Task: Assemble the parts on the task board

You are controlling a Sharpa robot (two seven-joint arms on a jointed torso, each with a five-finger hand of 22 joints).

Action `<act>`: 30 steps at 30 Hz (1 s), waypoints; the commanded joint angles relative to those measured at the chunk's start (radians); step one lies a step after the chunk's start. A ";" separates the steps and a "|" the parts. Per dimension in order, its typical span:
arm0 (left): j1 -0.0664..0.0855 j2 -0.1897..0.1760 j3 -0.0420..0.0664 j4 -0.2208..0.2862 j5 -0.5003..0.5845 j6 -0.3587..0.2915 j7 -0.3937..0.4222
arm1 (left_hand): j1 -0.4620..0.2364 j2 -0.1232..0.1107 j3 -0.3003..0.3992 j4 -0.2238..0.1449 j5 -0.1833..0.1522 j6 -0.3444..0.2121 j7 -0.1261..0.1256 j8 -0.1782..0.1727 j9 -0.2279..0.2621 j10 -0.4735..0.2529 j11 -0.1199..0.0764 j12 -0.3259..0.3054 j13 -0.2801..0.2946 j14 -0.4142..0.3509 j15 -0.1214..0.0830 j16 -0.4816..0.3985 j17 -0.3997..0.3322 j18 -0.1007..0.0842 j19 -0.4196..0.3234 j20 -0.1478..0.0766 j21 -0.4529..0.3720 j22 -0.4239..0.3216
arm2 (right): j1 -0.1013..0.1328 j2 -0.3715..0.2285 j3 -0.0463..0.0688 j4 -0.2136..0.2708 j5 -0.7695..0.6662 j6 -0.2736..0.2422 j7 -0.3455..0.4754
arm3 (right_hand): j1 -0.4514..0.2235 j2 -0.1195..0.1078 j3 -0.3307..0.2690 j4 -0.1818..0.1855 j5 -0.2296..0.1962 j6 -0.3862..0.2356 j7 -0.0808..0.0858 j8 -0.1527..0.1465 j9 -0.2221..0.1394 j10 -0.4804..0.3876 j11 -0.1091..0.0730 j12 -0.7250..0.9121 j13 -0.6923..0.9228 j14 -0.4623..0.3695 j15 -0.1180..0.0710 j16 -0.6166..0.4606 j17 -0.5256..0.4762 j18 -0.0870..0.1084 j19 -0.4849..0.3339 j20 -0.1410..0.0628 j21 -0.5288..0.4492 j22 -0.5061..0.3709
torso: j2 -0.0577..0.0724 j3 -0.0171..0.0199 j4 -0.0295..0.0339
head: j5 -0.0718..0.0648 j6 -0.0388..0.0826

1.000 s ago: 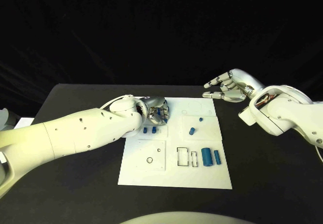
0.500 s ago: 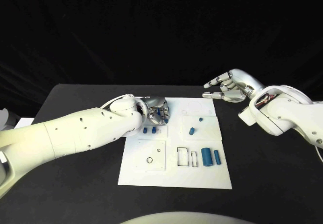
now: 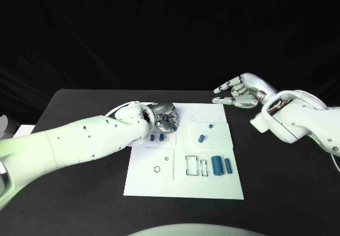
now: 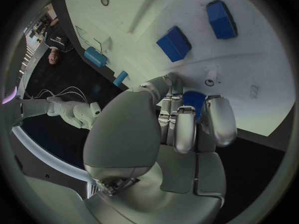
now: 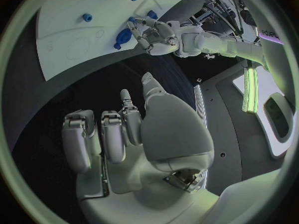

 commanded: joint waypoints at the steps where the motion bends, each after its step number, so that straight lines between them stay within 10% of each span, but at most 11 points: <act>1: -0.002 -0.006 0.002 0.007 0.035 -0.048 0.016 | -0.007 0.000 0.010 -0.008 -0.005 0.008 0.001 -0.009 -0.004 0.007 0.001 -0.012 -0.003 0.049 0.000 0.003 -0.002 -0.020 0.020 -0.003 0.006 0.003 | -0.001 0.000 0.000 0.001 -0.004 0.013 0.007 | 0.002 0.011 -0.006 0.001 0.006 0.000 -0.002 0.004 0.002 0.029 0.005 -0.001 0.158 0.096 0.001 -0.003 0.230 -0.014 0.105 0.002 0.006 0.263 | 0.000 -0.0002 0.0000 | 0.000 0.001; 30: -0.001 -0.054 0.010 0.054 0.116 -0.089 0.029 | -0.057 -0.018 0.008 -0.022 -0.003 0.013 0.007 -0.033 -0.014 0.020 0.005 -0.053 -0.005 0.047 0.004 0.004 -0.014 -0.019 0.019 0.001 0.002 0.002 | -0.001 -0.001 0.000 -0.001 -0.004 0.013 0.006 | 0.003 0.012 -0.007 0.001 0.007 0.001 -0.002 0.004 0.002 0.030 0.005 -0.001 0.158 0.096 0.001 -0.003 0.231 -0.014 0.105 0.002 0.006 0.263 | 0.000 -0.0004 0.0007 | 0.000 0.004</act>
